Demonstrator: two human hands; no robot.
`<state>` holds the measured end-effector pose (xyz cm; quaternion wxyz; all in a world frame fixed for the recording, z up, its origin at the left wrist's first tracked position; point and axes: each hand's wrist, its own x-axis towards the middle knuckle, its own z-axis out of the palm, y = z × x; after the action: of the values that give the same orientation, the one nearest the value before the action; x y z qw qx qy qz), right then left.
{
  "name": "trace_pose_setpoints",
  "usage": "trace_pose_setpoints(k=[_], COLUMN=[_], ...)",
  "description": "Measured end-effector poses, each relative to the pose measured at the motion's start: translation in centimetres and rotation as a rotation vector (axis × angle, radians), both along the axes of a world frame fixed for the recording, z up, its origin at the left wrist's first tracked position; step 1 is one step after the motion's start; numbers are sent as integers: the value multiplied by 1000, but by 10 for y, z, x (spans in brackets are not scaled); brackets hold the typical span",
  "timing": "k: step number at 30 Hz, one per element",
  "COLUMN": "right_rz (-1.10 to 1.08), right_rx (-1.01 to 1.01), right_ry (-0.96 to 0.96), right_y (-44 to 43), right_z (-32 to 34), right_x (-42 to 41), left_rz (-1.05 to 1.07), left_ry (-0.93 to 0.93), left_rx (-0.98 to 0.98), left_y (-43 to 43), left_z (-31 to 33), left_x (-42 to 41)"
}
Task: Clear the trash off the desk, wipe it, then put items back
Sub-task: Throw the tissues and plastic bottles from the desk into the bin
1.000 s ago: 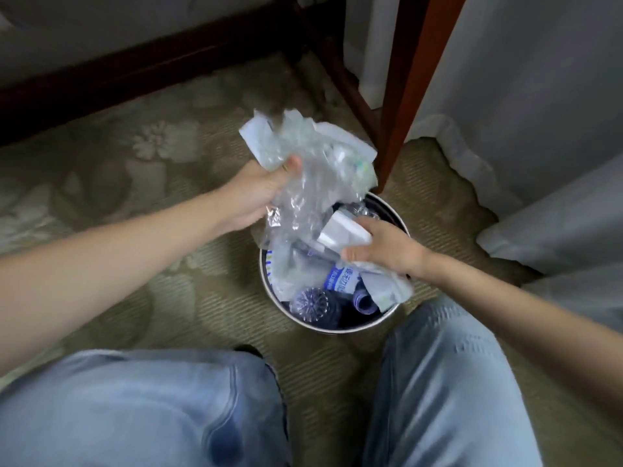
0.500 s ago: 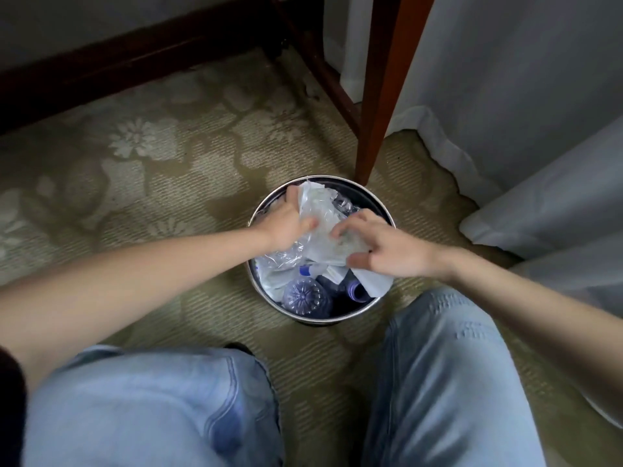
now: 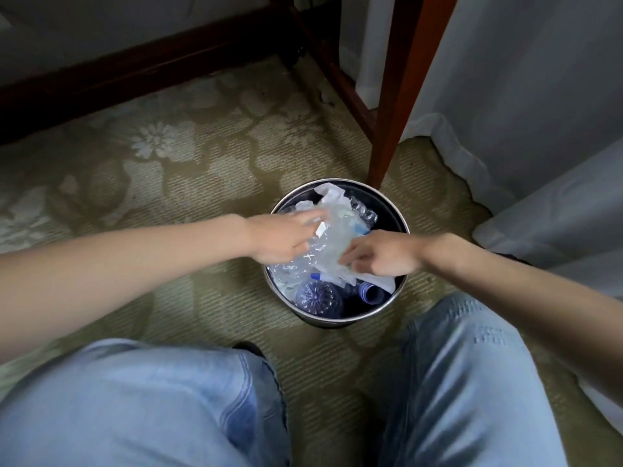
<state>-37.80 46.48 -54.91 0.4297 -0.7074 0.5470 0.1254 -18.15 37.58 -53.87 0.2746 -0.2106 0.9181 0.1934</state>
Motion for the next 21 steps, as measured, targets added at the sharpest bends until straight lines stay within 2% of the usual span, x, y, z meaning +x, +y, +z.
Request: trace_pose_setpoints(k=[3, 6, 8, 11, 14, 17, 21], right_rz=[-44, -10, -19, -162, -158, -125, -109], right_rx=[93, 133, 98, -50, -264, -368, -522], right_ry=[16, 61, -1, -149, -83, 89, 159], right_y=[-7, -10, -6, -1, 0, 0, -4], right_z=[-3, -2, -2, 10, 43, 94, 175], right_x=[3, 7, 8, 1, -7, -1, 19], left_rz=[18, 16, 52, 102, 206, 281, 305], left_ry=[-128, -162, -136, -18, 90, 148, 157], left_rx=[-6, -9, 33, 13, 2, 27, -11], left_y=[-9, -13, -12, -18, -20, -11, 5], left_z=[-18, -27, -24, -7, 35, 93, 183], left_x=[-18, -26, -25, -18, -10, -1, 19])
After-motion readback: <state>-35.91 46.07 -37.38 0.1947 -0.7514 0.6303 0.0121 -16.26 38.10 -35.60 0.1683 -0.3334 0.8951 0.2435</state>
